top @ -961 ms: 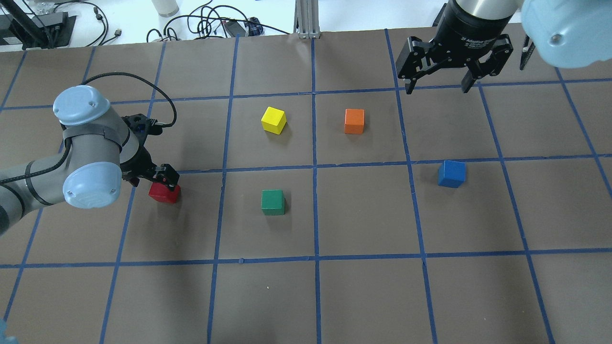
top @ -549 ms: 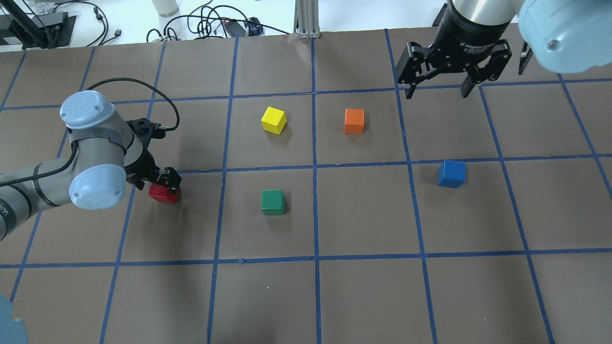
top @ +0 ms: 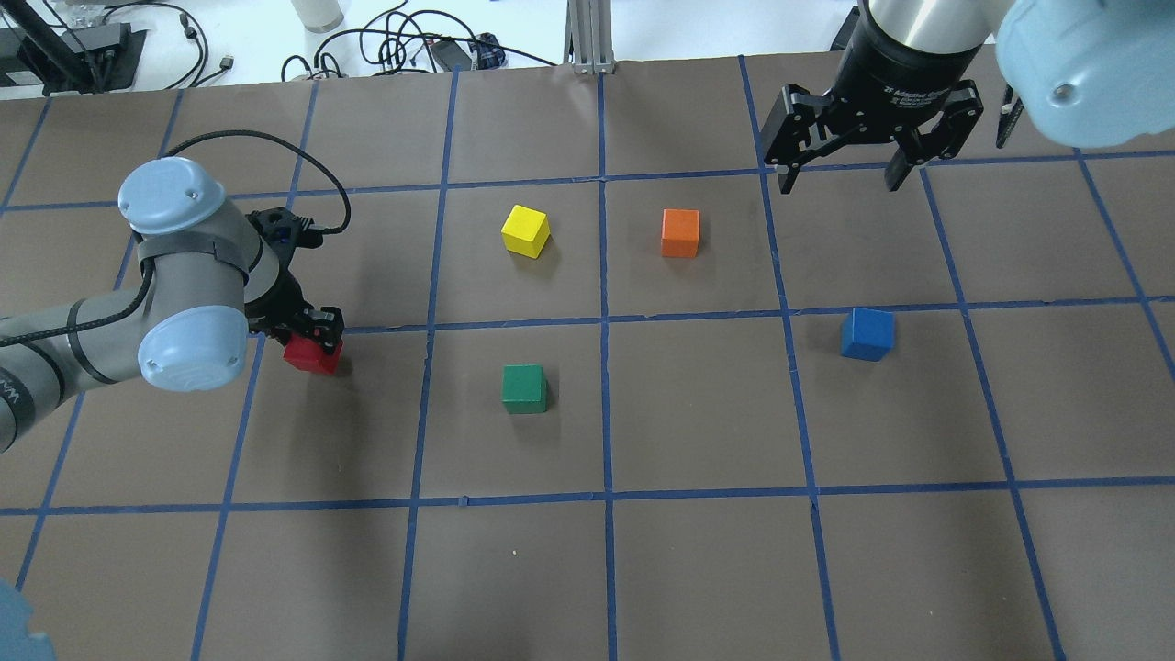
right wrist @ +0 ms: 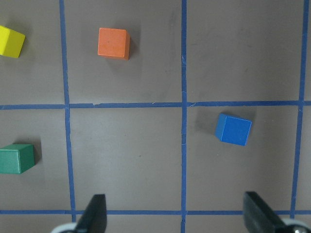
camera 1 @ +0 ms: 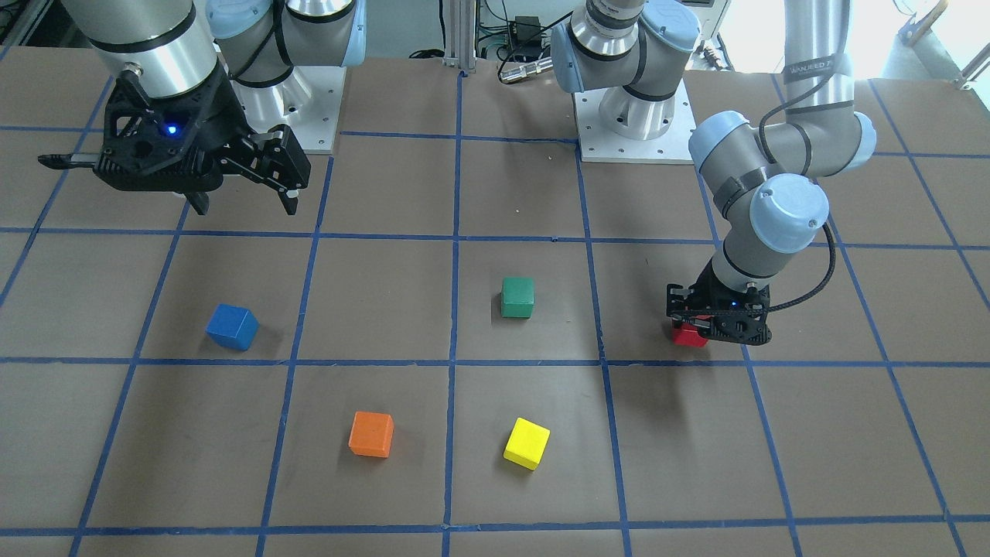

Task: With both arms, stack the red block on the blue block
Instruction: 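Carry the red cube with the left gripper toward the table center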

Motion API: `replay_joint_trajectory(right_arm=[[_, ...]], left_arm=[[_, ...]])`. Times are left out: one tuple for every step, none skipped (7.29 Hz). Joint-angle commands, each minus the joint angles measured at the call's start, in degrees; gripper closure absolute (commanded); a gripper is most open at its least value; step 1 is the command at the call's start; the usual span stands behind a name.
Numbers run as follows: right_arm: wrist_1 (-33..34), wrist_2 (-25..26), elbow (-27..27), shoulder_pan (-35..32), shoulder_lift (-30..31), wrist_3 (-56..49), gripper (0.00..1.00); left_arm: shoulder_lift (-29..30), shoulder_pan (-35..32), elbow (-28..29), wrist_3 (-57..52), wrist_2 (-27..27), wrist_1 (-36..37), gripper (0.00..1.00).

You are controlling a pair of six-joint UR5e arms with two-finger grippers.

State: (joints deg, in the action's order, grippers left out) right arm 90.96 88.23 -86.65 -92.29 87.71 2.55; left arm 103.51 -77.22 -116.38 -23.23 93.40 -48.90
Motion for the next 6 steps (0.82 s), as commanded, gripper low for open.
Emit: replay_joint_trajectory(right_arm=[[0.1,-0.1,0.1,0.0,0.0,0.0,0.0],[0.1,0.0,0.1,0.0,0.0,0.0,0.0],[0.0,0.0,0.2,0.0,0.0,0.0,0.0],[-0.1,0.0,0.0,0.0,0.2,0.0,0.0],[-0.2,0.0,0.1,0.1,0.2,-0.3,0.0],[-0.2,0.0,-0.1,0.2,0.4,-0.3,0.0]], left_arm=[[-1.6,-5.6,8.9,3.3,-0.5,-10.4,0.91],[-1.3,-9.4,14.8,9.0,-0.6,-17.2,0.91],[-0.7,-13.9,18.7,18.0,-1.7,-20.2,0.91],[-0.2,-19.1,20.4,25.5,-2.2,-20.4,0.91],[0.4,-24.1,20.5,30.0,-4.9,-20.4,0.91],[1.5,-27.2,20.7,35.3,-5.8,-20.4,0.91]])
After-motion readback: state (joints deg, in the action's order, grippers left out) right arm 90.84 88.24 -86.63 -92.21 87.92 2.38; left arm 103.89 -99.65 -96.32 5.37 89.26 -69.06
